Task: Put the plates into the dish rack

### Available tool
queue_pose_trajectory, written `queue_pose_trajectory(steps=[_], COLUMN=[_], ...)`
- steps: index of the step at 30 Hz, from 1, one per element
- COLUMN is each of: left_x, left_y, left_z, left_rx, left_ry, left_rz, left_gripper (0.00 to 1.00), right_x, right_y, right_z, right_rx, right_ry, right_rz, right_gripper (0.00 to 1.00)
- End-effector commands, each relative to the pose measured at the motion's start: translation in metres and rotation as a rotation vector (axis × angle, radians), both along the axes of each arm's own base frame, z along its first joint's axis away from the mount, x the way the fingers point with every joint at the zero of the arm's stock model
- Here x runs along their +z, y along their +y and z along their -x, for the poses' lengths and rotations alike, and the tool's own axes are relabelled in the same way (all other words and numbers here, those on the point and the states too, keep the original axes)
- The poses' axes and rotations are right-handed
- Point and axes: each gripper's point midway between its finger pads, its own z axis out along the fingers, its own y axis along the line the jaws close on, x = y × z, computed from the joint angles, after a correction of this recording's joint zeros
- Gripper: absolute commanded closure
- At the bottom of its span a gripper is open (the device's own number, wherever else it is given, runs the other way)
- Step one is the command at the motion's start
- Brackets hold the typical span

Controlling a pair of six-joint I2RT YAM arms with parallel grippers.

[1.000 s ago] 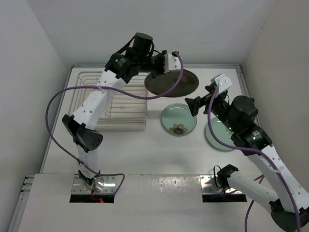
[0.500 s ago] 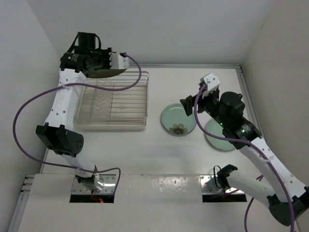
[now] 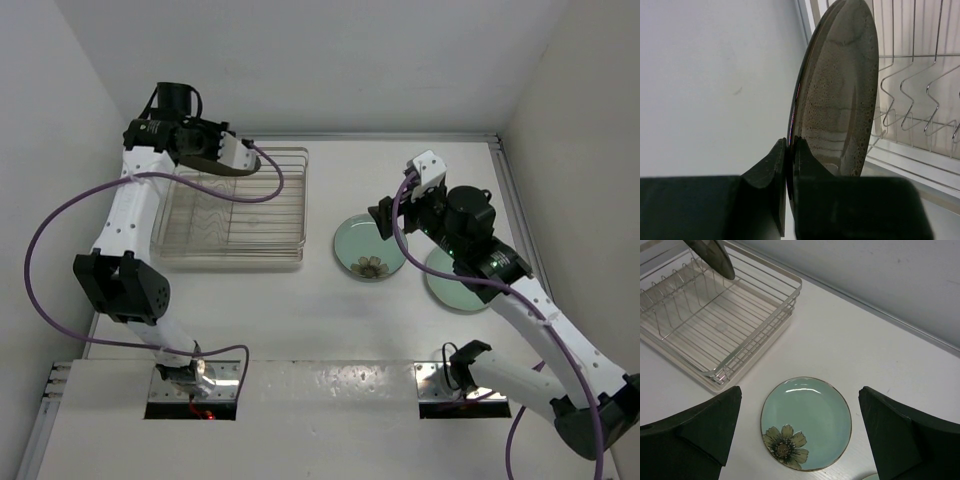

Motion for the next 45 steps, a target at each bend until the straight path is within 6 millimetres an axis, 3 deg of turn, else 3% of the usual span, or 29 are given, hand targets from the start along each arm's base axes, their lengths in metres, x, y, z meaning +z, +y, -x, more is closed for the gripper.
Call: queue_pose_trajectory(steps=[1, 5, 8, 12, 20, 25, 29, 31, 35, 36, 39, 43, 45], left_x=[0.091, 0.095, 0.128, 0.137, 0.067, 0.047, 0.031, 0.032, 0.039, 0.038, 0.039, 0.072, 0.107], left_y=[0.006, 0.01, 0.012, 0.015, 0.025, 0.036, 0.045, 0.047, 0.051, 0.046, 0.046, 0.045, 0.043], left_z=[-0.019, -0.017, -0.014, -0.015, -0.02, -0.034, -0.057, -0.066, -0.082, -0.082, -0.082, -0.075, -0.063], left_rx=[-0.093, -0.102, -0.102, -0.095, -0.071, -0.027, 0.066, 0.117, 0.216, 0.221, 0.24, 0.27, 0.283], left_ry=[-0.386, -0.407, -0.486, -0.502, -0.344, -0.3, -0.273, -0.291, -0.335, -0.325, -0.322, -0.381, -0.436], left_rz=[-0.117, -0.135, -0.131, -0.121, -0.098, -0.061, 0.04, 0.073, 0.162, 0.189, 0.223, 0.312, 0.402], left_gripper=[1.0, 1.0, 1.0, 1.0, 1.0, 1.0, 1.0, 0.99, 0.68, 0.56, 0.39, 0.22, 0.18], right_x=[0.007, 0.008, 0.009, 0.011, 0.013, 0.011, 0.008, 0.005, -0.001, -0.004, -0.006, -0.013, -0.025], right_y=[0.005, 0.006, 0.01, 0.017, 0.021, 0.017, 0.019, 0.02, 0.025, 0.027, 0.029, 0.024, 0.015], right_z=[-0.003, -0.007, -0.008, -0.012, -0.011, -0.01, -0.012, -0.014, -0.017, -0.017, -0.017, -0.021, -0.026], right_rx=[0.003, -0.005, 0.002, 0.016, 0.028, 0.015, 0.011, 0.007, 0.015, 0.016, 0.021, -0.026, -0.084], right_ry=[-0.021, -0.021, -0.016, -0.009, -0.009, -0.01, 0.006, 0.023, 0.07, 0.08, 0.09, 0.124, 0.194], right_rz=[-0.035, -0.048, -0.053, -0.054, -0.037, -0.032, -0.032, -0.037, -0.031, -0.03, -0.028, -0.028, -0.034], right_gripper=[0.01, 0.01, 0.01, 0.01, 0.01, 0.01, 0.01, 0.01, 0.01, 0.01, 0.01, 0.01, 0.01])
